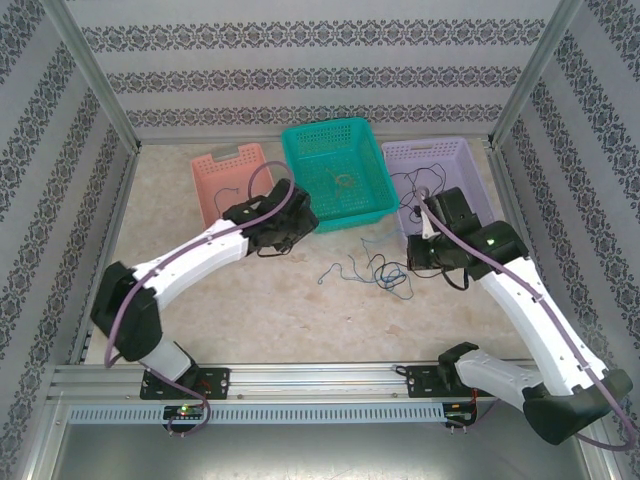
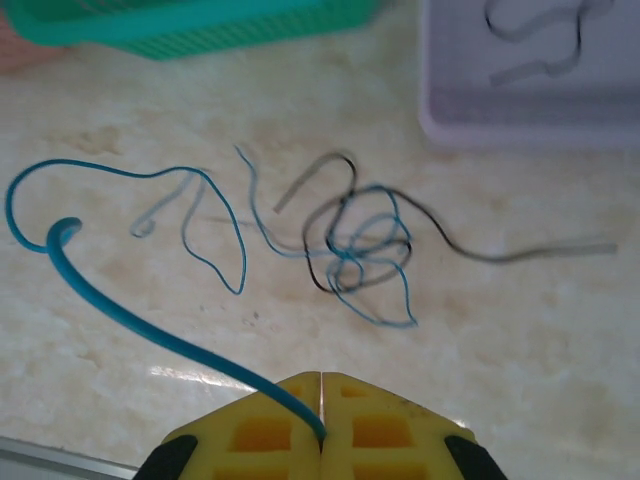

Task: Untangle the cables

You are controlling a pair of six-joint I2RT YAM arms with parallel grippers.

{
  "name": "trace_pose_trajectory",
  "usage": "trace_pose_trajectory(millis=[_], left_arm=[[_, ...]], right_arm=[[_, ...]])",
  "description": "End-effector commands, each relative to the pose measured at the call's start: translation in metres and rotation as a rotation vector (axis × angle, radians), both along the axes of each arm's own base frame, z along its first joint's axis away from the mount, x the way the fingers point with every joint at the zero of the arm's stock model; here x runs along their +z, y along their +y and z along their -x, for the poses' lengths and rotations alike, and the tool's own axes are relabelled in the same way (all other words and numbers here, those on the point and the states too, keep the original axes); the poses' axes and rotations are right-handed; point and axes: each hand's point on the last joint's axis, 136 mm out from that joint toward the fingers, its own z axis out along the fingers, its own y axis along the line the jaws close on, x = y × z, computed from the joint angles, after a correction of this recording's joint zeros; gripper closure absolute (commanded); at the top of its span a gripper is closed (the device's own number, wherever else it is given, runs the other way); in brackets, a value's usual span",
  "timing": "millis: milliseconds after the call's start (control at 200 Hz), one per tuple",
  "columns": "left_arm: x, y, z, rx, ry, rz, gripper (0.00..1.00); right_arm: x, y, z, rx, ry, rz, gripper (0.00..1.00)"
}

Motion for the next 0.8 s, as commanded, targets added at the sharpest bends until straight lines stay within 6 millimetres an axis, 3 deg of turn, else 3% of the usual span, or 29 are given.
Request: trace_pose_trajectory(millis=[0,110,205,440,615,794], left_arm=[[0.093,-0.036,-0.002,-0.376,-0.368,0.015,0.38],[0.164,-0.061,0.019,-0.647,-0.642,0.043,0.4],[0.191,-0.068,0.04,-0.818,-0.775,0.006,0.42],[0.201,-0.084,0.065,-1.06,-0.838,-0.005,0.42],[0.193,-0.09,0.066,-1.085,-0.877,0.015,0.42],[0.193,-0.1,0.063,-1.083,-0.915,0.05,0.39]], right_arm=[[0.034,0.02,-0.014,0.209,-0.132,0.039,1.0],[0.061,0.031,-0.03,0.28,-0.226,0.062,1.0],[0.077,0.039,-0.043,0.353,-0.315,0.138,1.0],[0.096,0.062,-0.066,0.548,-0.553,0.314,1.0],[0.114,0.081,-0.074,0.627,-0.673,0.245,1.0],[0.115,0.093,-0.079,0.673,-0.674,0.163,1.0]])
